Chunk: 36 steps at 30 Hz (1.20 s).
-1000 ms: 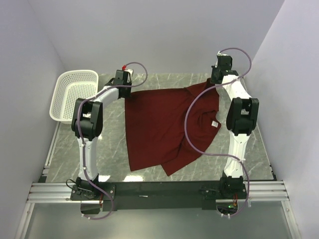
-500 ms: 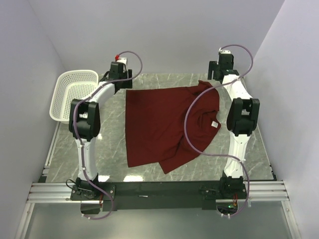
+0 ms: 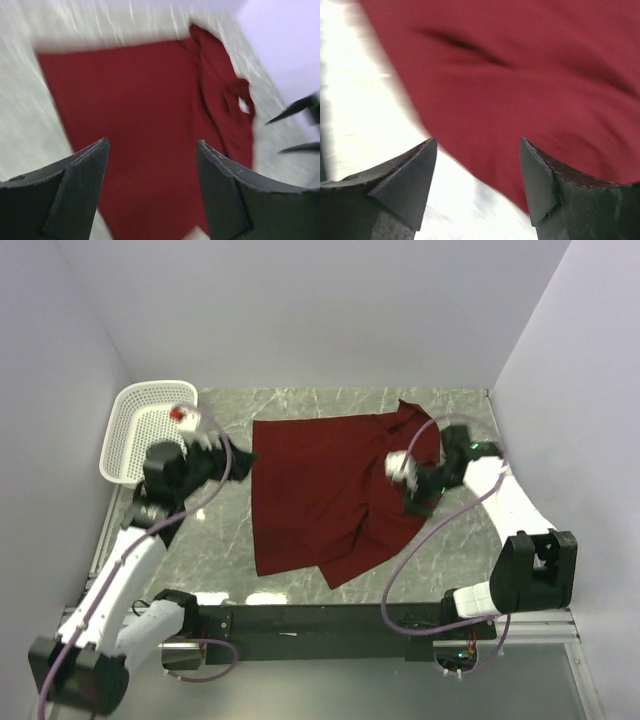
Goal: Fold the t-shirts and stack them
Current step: Flatten the tshirt out
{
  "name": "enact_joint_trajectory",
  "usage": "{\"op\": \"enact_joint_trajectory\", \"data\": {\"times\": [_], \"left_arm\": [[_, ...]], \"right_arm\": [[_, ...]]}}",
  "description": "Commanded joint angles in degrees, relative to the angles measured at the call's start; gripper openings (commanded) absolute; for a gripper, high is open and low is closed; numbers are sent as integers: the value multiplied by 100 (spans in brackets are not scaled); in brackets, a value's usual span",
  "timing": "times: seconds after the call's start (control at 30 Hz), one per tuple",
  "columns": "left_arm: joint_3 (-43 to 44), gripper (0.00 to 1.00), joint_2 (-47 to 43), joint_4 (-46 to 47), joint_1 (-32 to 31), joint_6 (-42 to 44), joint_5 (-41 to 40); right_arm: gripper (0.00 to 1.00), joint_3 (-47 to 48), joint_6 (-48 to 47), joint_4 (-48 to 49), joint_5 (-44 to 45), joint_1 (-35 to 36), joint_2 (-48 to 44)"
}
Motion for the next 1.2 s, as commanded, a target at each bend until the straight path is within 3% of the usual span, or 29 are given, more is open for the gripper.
{"op": "enact_joint_trajectory", "data": {"times": [0.0, 0.13, 0.37, 0.53, 0.8, 1.07, 1.17], "left_arm": [[-1085, 76, -540, -296, -16, -1775, 544], [-1877, 79, -1219, -1076, -60, -2912, 316], [-2353, 76, -1150, -2326, -210, -3950, -9], [-2239, 78, -1098, -2747, -490, -4337, -342], [-2010, 77, -711, -3012, -1202, -4443, -792], [-2493, 77, -79, -2450, -1581, -4671, -686], [-2406, 76, 228, -2458, -1712, -4751, -879]], "right_arm": [[73, -889, -2138, -1270, -773, 819, -407], [72, -2014, -973, -85, -194, 2680, -1267], [73, -2930, 788, 2190, 659, 4072, -1376], [68, -2607, 1325, 2642, 1107, 4478, -613], [58, -2421, 1291, 2616, 1652, 4680, -67], [33, -2377, 1361, 2502, 1890, 4812, 119], [17, -2473, 1361, 2432, 1970, 4803, 66]]}}
